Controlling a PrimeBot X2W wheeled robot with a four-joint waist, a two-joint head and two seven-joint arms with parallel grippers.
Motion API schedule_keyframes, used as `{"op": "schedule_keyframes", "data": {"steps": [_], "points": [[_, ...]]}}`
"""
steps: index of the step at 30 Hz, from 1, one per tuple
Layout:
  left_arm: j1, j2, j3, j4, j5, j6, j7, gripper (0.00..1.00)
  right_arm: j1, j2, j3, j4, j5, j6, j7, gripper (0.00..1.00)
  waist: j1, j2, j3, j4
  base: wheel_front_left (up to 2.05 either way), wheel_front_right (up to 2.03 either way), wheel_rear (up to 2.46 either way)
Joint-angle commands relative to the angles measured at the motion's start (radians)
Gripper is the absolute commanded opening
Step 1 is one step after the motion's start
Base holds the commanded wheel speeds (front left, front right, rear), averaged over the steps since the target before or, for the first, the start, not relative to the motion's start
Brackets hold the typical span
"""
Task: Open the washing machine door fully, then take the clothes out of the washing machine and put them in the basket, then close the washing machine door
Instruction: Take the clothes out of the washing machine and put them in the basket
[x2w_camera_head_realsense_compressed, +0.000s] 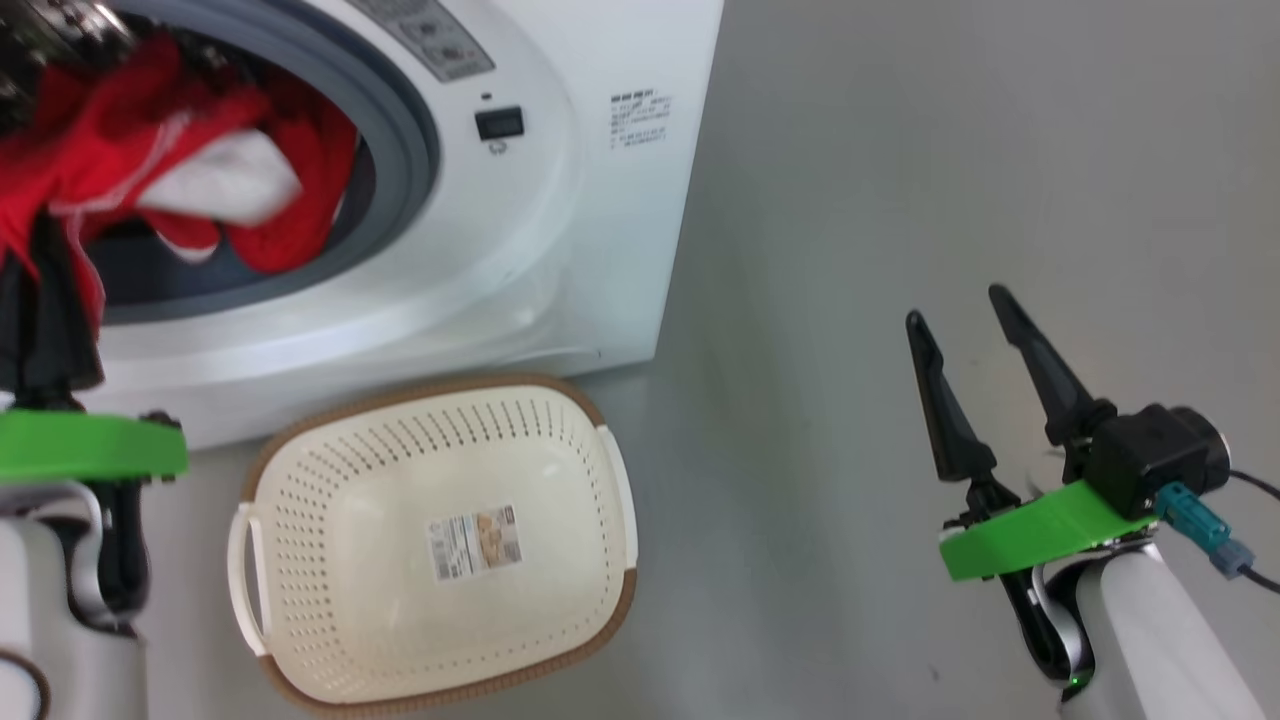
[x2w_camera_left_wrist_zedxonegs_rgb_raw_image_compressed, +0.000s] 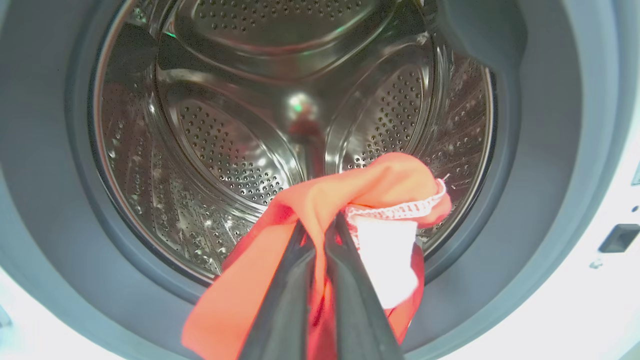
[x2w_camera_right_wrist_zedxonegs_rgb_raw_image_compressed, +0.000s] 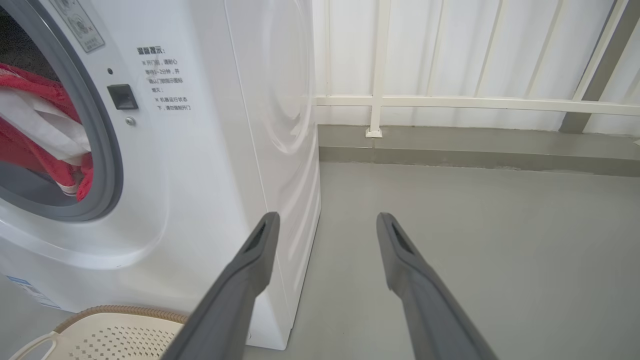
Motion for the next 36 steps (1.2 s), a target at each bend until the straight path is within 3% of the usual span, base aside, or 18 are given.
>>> {"op": "schedule_keyframes", "data": {"steps": [1, 16, 36], "points": [[0.029, 0.037, 0.035, -0.043, 0.002, -0.006, -0.012, 0.0, 0.022, -0.005, 0.012, -0.018, 0.004, 0.006, -0.006, 1.0, -0.0001, 0.0, -0.071, 0.001, 0.0, 0.0, 0.0], [0.225, 0.017, 0.04, -0.267, -0.012, 0.016, 0.03, 0.0, 0.099, 0.001, 0.008, -0.002, 0.004, 0.006, -0.006, 1.0, -0.0001, 0.0, -0.216, -0.003, 0.0, 0.0, 0.0], [0.398, -0.044, -0.015, -0.572, -0.029, 0.048, 0.134, 0.0, 0.126, 0.001, -0.006, -0.016, -0.001, 0.006, -0.006, 1.0, -0.0001, 0.0, -0.238, 0.018, 0.0, 0.0, 0.0]]}}
